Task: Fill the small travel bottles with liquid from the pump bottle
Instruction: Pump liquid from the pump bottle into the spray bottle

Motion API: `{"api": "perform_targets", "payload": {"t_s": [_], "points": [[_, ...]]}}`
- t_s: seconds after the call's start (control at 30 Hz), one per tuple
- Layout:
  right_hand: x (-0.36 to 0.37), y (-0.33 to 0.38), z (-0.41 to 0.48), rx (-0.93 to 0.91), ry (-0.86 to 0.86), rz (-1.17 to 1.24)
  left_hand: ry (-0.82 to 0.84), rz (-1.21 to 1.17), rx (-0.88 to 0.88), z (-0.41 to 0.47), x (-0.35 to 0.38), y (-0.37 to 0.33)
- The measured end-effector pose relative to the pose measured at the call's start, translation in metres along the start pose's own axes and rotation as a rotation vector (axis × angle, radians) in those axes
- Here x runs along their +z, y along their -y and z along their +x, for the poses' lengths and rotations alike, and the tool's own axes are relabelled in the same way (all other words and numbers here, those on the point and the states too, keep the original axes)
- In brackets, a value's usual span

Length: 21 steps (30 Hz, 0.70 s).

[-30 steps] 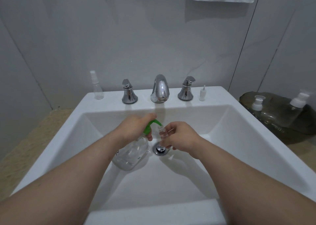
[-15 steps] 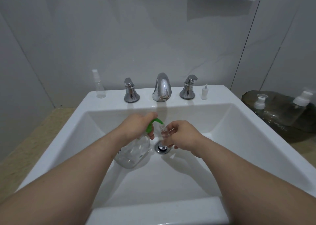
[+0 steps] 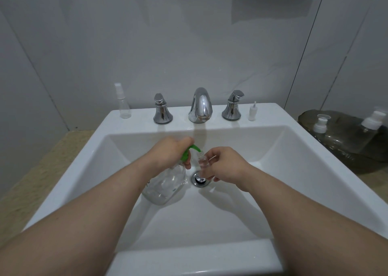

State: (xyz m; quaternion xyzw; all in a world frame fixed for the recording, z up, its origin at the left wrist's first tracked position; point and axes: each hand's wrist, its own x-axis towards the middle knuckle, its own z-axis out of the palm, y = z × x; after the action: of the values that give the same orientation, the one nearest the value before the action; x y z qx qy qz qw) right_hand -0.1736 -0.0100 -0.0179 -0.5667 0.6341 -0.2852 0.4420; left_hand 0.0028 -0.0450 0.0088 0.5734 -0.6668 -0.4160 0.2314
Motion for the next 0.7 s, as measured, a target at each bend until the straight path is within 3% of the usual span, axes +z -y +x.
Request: {"api": "perform_targets", "payload": {"t_s": [0.47, 0.6, 0.7], "points": [[0.0, 0.001, 0.0, 0.001, 0.007, 0.016, 0.004, -0.019, 0.017, 0.0, -0.001, 0.003], [0.0, -0.001, 0.001, 0.011, 0.007, 0.017, -0.021, -0.112, 0.012, 0.0, -0.006, 0.008], [-0.001, -0.002, 0.002, 0.007, -0.011, 0.035, -0.146, -0.28, 0.002, 0.001, -0.008, 0.014]]}}
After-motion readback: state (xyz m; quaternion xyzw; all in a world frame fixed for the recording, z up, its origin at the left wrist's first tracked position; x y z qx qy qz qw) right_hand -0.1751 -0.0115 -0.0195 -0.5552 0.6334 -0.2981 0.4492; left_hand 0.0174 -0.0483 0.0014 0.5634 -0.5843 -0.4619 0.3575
